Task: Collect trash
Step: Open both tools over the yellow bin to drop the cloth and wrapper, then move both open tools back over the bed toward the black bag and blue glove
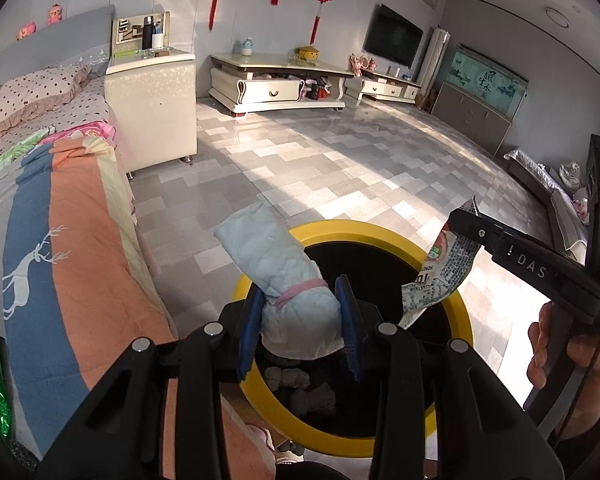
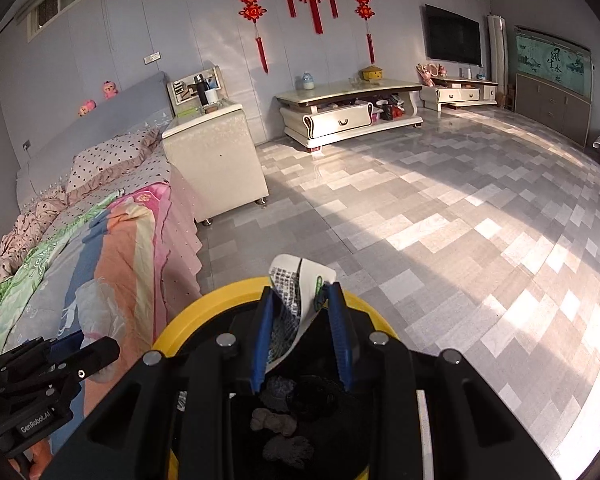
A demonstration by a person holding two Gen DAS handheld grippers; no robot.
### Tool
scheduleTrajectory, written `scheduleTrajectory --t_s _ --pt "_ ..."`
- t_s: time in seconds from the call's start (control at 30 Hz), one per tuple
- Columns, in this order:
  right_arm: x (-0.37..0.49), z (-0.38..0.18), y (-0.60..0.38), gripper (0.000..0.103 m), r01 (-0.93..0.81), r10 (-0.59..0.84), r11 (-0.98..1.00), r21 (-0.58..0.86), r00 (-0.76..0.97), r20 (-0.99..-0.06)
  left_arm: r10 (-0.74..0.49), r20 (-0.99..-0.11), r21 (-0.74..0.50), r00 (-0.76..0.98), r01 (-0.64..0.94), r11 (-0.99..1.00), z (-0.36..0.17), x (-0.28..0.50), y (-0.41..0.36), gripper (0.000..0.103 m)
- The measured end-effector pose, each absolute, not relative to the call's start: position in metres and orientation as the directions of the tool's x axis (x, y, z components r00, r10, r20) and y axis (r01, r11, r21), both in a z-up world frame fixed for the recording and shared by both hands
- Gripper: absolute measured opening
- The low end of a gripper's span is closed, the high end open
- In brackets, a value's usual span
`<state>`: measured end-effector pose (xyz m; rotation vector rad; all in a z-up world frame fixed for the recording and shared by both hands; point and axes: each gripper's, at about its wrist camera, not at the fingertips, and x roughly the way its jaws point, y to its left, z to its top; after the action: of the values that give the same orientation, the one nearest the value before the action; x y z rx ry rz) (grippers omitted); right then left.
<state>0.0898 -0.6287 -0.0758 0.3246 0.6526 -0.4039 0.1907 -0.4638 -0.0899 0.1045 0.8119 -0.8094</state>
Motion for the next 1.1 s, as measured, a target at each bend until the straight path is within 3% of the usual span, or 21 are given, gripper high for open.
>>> scheduleTrajectory --t_s 0.17,0.27,0.33,0.37,0.63,1.1 --pt "0.085 -0.082 -0.628 0.027 0.479 -0.285 0.865 0.146 0.71 -0.644 -0.617 -0.684 -0.219 0.39 0.697 0.683 -0.095 0.179 -0.472 0.041" --pt "0.081 -0.082 -0.63 0.028 0.489 -0.291 0.86 0.147 0.706 -0.646 -0.623 -0.676 -0.223 0.393 0.698 0.681 -0.093 0.176 -0.471 0.055" --pt "0.078 -0.082 -0.631 0.044 0.496 -0.296 0.855 0.151 0.706 -0.643 -0.621 -0.675 -0.222 0.398 0.693 0.685 -0.092 0.177 -0.469 0.062" --pt "0.076 -0.081 -0.632 0.045 0.5 -0.298 0.852 0.153 0.705 -0.644 -0.619 -0.676 -0.229 0.399 0.685 0.691 -0.092 0.177 -0.467 0.066" --pt "0.07 -0.083 -0.618 0.045 0.487 -0.268 0.856 0.175 0.707 -0.655 -0.559 -0.677 -0.18 0.478 0.63 0.756 -0.088 0.189 -0.428 0.086" --pt "0.09 -0.051 -0.541 0.06 0.314 -0.127 0.928 0.2 0.771 -0.624 -0.397 -0.659 -0.08 0.639 0.465 0.882 -0.066 0.217 -0.289 0.091"
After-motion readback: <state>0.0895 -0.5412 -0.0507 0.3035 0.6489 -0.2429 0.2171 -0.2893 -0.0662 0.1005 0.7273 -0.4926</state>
